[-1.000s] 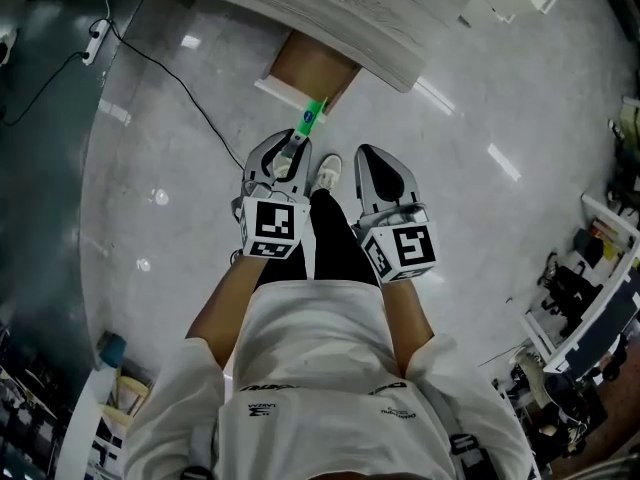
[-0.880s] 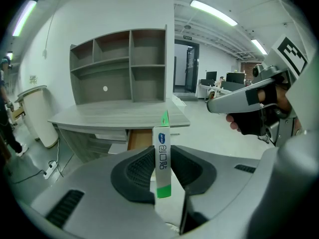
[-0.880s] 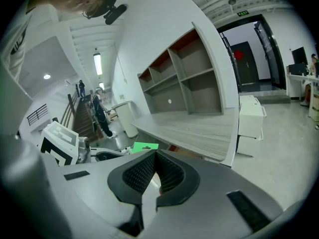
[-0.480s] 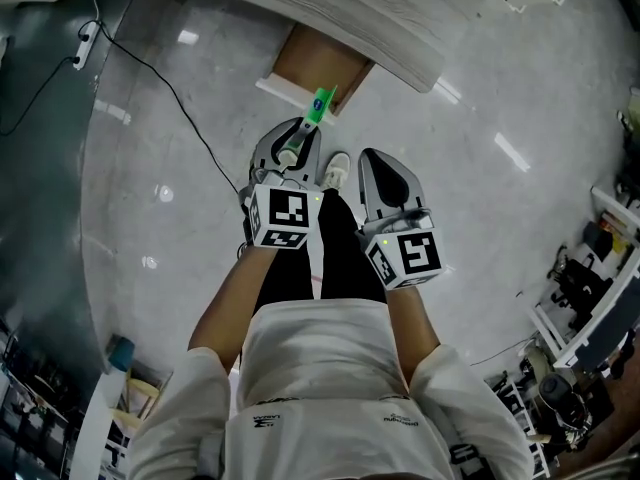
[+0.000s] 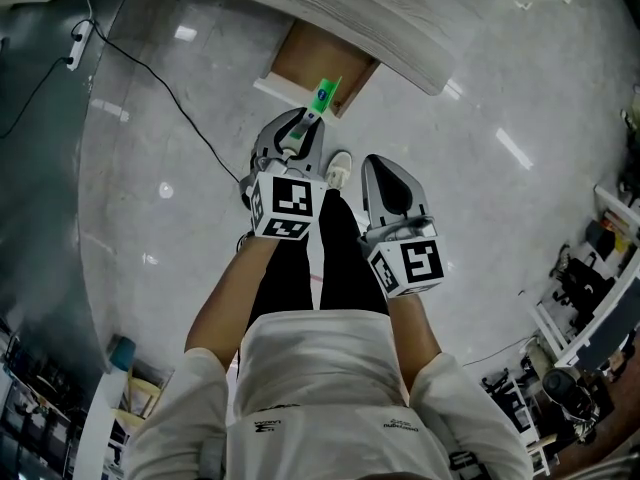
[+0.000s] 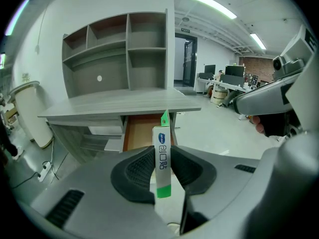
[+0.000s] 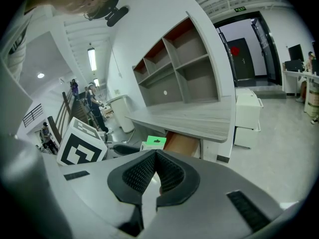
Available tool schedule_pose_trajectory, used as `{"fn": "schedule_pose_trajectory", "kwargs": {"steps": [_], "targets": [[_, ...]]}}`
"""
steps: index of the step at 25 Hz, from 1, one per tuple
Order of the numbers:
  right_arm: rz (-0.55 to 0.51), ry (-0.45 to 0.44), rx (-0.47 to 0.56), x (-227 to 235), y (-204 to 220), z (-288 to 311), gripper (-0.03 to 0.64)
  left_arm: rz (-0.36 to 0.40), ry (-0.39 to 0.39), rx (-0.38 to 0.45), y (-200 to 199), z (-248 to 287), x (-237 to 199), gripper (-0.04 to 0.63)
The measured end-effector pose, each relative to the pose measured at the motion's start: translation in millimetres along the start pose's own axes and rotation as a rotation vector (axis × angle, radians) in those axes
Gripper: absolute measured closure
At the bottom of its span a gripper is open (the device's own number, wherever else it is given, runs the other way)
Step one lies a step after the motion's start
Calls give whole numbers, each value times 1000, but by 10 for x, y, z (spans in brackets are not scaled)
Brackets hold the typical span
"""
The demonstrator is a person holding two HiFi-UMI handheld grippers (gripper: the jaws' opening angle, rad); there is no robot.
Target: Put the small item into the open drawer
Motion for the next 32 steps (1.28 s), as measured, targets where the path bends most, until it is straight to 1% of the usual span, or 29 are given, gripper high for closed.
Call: {"fn": "schedule_pose_trajectory", "kwargs": {"steps": [12, 22, 32], "targets": [[3, -1, -8, 70, 99, 88, 589, -7, 7, -14, 86, 329, -99, 492], [8, 7, -12, 165, 134, 107, 588, -10, 6, -50, 233, 587, -140, 492], [21, 15, -26, 201, 177, 140, 588, -9, 16, -70, 298, 784, -179, 491]]}}
Point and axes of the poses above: the fingertips, and each gripper's own axes: z forward along the fingers, x to its right, y out of its underside, the point moved 5 cm from there along -z, backward along the fingers, and after that the axes turned 11 degrees about z, right-handed, at the moved point
